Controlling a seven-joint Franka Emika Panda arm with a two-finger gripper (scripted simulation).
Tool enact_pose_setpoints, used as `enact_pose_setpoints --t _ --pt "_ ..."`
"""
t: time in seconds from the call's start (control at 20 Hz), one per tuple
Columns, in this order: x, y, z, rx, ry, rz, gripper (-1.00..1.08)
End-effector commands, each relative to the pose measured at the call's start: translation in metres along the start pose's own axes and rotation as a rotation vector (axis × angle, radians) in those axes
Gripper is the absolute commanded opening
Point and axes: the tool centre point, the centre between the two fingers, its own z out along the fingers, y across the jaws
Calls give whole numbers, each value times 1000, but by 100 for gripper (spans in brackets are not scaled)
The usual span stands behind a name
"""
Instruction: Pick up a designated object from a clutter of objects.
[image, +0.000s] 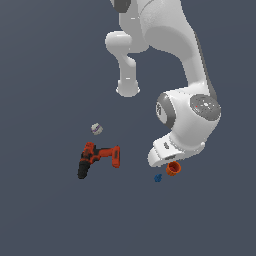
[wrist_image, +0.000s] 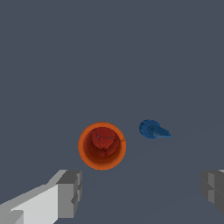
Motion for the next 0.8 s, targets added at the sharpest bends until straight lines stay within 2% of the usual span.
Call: enact_pose_setpoints --t 0.0,0.3,0.75 --pt "3 -12 15 3 -1 -21 100" --pt "6 -29 35 7 -4 -50 100" --pt "5 -31 47 8 -5 -52 100"
